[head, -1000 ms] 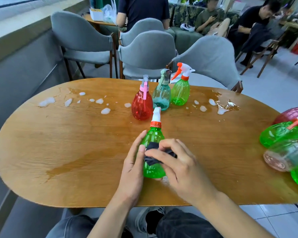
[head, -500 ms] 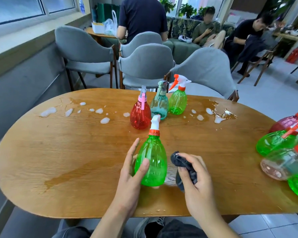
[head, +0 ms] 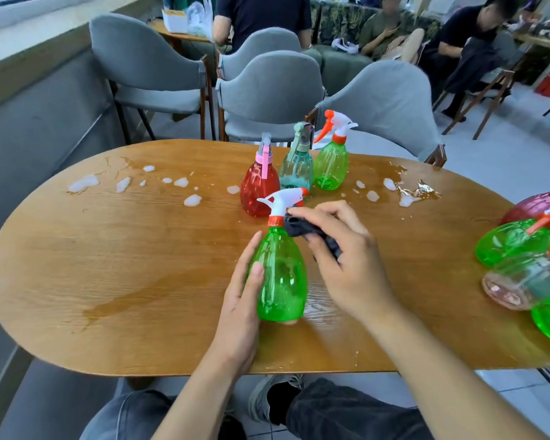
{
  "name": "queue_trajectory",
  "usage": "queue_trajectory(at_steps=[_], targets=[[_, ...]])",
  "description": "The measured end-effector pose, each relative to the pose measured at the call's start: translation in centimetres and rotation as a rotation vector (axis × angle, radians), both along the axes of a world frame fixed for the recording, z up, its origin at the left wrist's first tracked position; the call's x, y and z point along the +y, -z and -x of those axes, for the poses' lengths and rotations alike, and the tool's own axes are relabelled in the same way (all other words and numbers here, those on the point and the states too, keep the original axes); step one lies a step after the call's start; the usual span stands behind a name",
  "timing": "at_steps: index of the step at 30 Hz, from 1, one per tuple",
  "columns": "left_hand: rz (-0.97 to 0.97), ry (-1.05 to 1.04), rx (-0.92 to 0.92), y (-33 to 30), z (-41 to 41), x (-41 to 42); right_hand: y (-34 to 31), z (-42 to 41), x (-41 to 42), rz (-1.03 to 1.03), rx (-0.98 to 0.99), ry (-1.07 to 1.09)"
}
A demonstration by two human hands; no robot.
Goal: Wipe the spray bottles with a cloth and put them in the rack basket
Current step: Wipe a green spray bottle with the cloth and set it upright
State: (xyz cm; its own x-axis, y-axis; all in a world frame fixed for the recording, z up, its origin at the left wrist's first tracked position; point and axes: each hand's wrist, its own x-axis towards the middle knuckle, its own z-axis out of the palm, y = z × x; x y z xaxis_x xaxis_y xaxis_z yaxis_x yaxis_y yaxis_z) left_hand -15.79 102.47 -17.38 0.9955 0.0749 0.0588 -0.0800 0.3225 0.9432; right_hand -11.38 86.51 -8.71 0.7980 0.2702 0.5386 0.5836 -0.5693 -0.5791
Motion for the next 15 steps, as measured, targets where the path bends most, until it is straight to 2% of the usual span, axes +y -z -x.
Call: queue_trajectory(at_steps=[4,10,15], targets=[[-0.027,-0.041,-0.016,0.0,0.1,-0.1,0.1,-0.9,1.7,0.269,-0.031,-0.054],[0.011,-0.030,-0.015,-0.2,0.1,0.0,1.7,2.5,0.8,0.339,-0.132,-0.130],[-0.008,-0.003,0.005,-0.1,-0.1,0.0,3.6,6.0,-0.8,0.410,-0.136,-0.217]])
